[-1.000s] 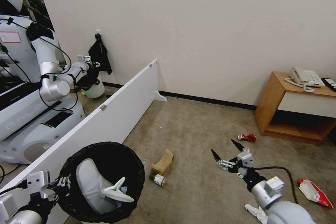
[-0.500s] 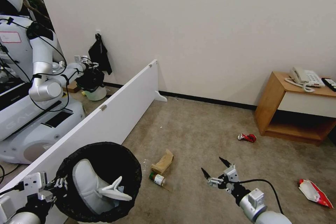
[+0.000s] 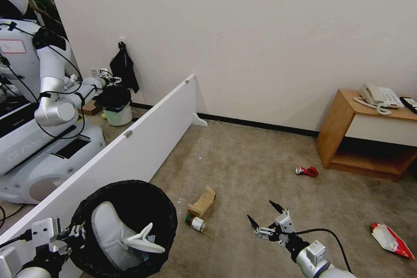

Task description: Pick up the trash bin, then pick up the garbage from the floor and place it into the trash bin.

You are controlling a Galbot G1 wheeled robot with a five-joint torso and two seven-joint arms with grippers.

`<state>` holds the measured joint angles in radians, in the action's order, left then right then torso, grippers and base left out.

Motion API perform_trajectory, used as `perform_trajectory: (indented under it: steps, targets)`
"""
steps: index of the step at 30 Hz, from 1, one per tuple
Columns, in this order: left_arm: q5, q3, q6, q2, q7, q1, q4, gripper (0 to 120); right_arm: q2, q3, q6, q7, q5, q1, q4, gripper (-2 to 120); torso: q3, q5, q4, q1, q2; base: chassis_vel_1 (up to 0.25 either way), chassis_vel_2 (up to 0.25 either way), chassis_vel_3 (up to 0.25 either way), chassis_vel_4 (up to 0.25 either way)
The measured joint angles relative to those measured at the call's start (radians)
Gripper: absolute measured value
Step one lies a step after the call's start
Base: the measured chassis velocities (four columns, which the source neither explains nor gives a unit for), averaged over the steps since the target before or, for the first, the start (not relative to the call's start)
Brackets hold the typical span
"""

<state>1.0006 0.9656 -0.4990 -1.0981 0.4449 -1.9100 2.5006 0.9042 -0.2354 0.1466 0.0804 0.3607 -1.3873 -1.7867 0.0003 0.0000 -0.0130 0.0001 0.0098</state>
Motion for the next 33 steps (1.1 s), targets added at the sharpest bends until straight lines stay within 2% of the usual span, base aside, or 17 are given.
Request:
perform_trajectory:
  steps: [23,33]
  targets:
    - [0.006,-0.001,0.001,0.008,0.0,0.012,-0.001,4,-0.008,-0.001,0.013,0.013,0.006,0.001,0.003,100,0.0,0.0,-0.0002,0.0,0.0,-0.056,0.055,0.053,-0.053]
    - [0.008,0.0,0.001,0.008,0.002,0.011,-0.001,4,-0.008,0.006,0.014,0.02,0.006,0.004,0.008,100,0.0,0.0,-0.0002,0.0,0.0,0.0,0.0,0.0,0.0]
